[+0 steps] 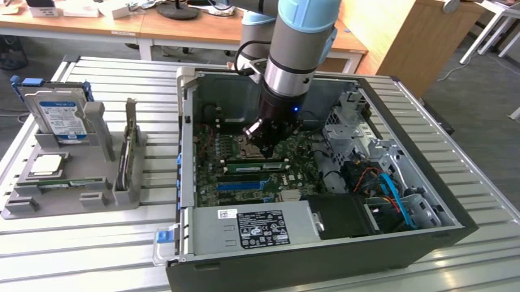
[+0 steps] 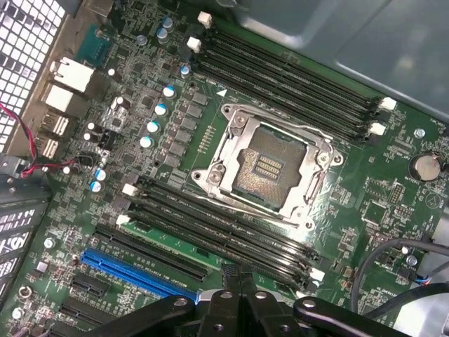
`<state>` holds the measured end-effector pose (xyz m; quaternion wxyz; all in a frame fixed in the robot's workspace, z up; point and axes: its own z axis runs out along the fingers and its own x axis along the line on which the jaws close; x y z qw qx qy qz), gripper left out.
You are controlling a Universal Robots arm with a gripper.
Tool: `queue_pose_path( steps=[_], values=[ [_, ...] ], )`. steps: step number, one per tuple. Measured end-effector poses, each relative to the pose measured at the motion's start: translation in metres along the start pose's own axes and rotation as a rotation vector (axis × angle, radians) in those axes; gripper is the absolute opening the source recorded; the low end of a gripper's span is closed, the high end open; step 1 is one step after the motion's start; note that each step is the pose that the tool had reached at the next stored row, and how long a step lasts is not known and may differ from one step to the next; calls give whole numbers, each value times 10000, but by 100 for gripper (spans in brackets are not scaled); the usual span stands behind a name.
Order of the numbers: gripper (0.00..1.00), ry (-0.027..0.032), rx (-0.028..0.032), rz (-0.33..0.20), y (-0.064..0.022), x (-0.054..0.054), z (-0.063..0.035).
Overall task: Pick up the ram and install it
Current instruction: 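Press down the ram until it locks into place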
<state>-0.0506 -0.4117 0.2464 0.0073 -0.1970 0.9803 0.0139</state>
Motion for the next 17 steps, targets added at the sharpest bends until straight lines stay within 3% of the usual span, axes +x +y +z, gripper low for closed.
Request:
queue_pose_path(
  steps=[17],
  values=[
    [10, 0, 2, 47, 40, -17, 0]
  ],
)
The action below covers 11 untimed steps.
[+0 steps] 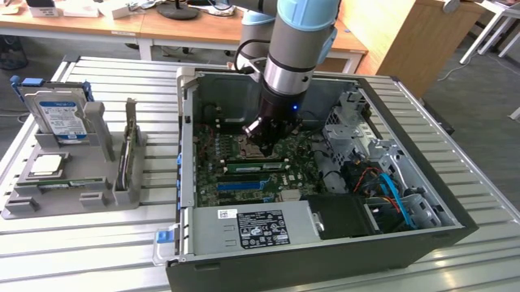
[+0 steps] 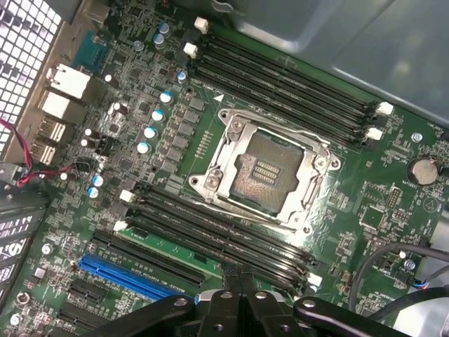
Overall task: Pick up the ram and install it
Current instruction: 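Press down the ram until it locks into place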
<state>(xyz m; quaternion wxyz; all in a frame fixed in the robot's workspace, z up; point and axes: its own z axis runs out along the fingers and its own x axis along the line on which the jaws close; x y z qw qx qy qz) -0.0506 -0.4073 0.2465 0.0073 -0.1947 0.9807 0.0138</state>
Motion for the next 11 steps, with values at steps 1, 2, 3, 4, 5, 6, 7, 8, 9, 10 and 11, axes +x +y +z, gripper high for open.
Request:
queue_pose_path(
  steps=[1, 2, 3, 4, 5, 6, 7, 8, 9, 10, 11],
  values=[
    [10, 0, 0, 2, 1, -1, 0],
    [10, 0, 0, 5, 4, -2, 0],
    [10, 0, 0, 7, 6, -3, 0],
    [10, 0, 0, 9, 7, -3, 0],
    [10, 0, 0, 11, 9, -4, 0],
    [10, 0, 0, 14, 11, -5, 0],
    [10, 0, 1, 17, 14, -6, 0],
    [10, -1, 0, 19, 16, -7, 1],
    [10, -1, 0, 20, 18, -8, 1],
    [10, 0, 0, 22, 20, -8, 1],
    [10, 0, 1, 24, 22, -9, 1]
  ],
)
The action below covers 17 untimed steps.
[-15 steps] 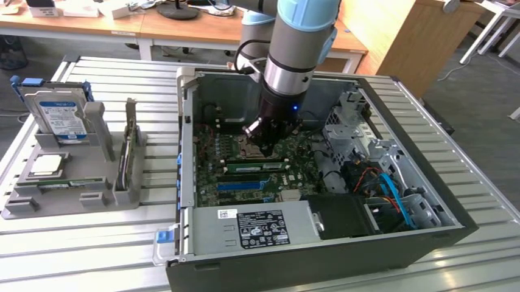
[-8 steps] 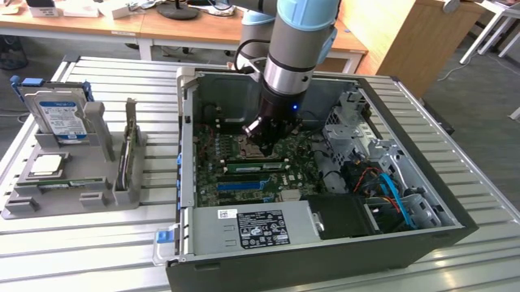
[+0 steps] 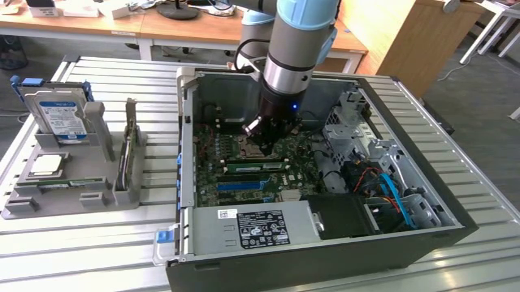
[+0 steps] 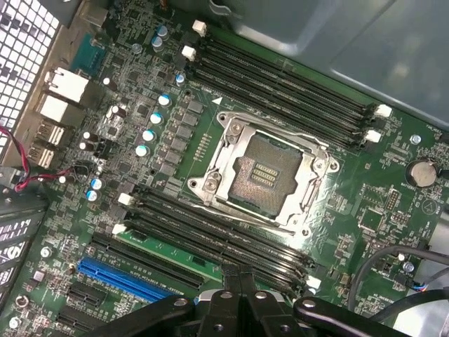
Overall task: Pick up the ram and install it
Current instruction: 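Press down the ram until it locks into place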
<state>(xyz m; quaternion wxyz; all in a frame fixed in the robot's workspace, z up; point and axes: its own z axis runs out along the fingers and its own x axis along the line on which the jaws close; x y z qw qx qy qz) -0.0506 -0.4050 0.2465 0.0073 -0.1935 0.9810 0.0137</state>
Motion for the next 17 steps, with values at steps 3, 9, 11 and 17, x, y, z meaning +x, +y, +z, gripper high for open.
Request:
queue_pose_path(
  steps=[3, 9, 11, 17],
  values=[
    [10, 0, 0, 9, 7, -3, 0],
    [10, 0, 0, 28, 20, -8, 1],
    [10, -1, 1, 35, 26, -11, 1],
    [10, -2, 0, 58, 39, -16, 2]
  ],
)
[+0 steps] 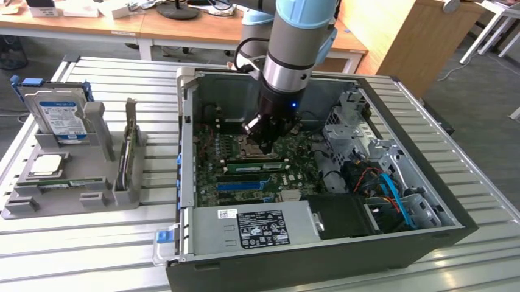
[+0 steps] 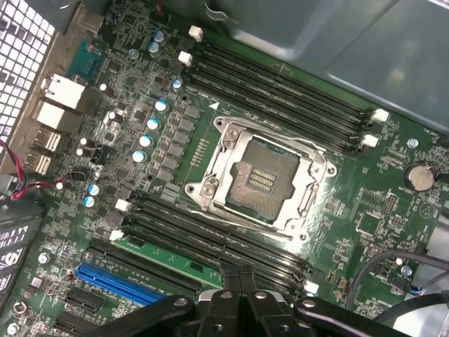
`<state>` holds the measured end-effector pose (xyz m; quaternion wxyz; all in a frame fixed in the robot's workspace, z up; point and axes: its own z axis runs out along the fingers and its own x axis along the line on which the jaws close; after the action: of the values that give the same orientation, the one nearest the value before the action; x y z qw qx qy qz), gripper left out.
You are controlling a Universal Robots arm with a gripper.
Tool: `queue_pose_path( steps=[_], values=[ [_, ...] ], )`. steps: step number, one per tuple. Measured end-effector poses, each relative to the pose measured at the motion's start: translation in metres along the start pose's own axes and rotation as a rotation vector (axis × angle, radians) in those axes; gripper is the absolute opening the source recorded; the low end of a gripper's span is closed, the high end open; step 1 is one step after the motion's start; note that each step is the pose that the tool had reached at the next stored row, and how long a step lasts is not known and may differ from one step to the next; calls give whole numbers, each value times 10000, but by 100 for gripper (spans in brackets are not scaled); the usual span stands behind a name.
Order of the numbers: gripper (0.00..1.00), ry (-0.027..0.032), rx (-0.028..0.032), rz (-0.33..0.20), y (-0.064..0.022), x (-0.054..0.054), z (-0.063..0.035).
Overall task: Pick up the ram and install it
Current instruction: 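Press down the ram until it locks into place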
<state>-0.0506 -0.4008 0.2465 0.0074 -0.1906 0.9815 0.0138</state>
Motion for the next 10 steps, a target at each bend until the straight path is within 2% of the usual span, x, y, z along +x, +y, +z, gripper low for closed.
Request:
queue_pose_path(
  steps=[10],
  values=[
    [10, 0, 2, 33, 13, -5, 0]
  ],
)
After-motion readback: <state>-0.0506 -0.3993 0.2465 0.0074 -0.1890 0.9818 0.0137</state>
